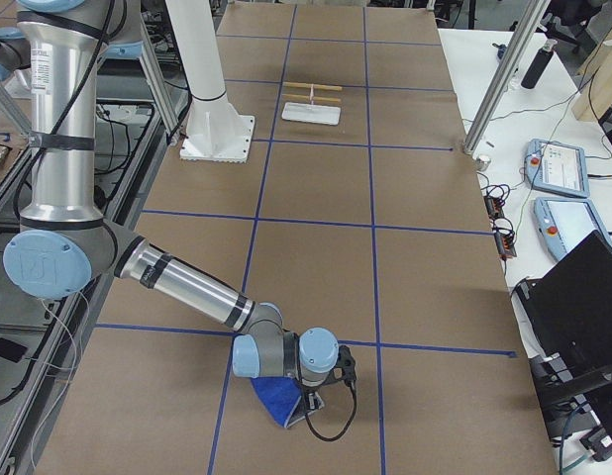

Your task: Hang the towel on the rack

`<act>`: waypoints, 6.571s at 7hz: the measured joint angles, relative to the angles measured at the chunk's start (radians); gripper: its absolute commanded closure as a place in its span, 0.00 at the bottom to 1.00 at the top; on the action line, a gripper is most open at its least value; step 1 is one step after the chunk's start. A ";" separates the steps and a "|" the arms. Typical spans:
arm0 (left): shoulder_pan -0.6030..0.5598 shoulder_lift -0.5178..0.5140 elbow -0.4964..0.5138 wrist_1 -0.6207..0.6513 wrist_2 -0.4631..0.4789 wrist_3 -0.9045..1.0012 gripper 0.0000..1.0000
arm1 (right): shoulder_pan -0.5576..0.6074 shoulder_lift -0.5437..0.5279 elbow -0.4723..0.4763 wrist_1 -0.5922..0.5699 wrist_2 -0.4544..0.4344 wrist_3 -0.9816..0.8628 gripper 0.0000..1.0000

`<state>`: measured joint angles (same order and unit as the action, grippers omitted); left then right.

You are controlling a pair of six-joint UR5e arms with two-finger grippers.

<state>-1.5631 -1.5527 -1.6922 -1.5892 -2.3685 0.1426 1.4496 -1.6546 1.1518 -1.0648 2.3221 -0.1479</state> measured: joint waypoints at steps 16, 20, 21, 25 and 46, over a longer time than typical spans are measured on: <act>0.090 -0.105 0.085 -0.428 -0.001 -0.283 0.01 | -0.362 0.649 0.574 -0.504 -0.075 0.700 1.00; 0.355 -0.369 0.120 -0.551 0.008 -1.174 0.02 | -0.627 0.810 0.635 -0.506 -0.366 1.129 1.00; 0.414 -0.448 0.139 -0.554 0.009 -1.404 0.02 | -0.661 0.837 0.647 -0.506 -0.393 1.199 1.00; 0.579 -0.639 0.180 -0.557 0.019 -1.989 0.02 | -0.801 0.918 0.675 -0.506 -0.527 1.262 1.00; 0.758 -0.594 -0.045 -0.623 0.049 -2.193 1.00 | -0.629 0.711 0.663 -0.517 -0.356 0.969 0.00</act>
<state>-0.8047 -2.1468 -1.7376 -2.2117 -2.3196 -2.0500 0.8210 -0.9435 1.8146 -1.5818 1.9663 0.8213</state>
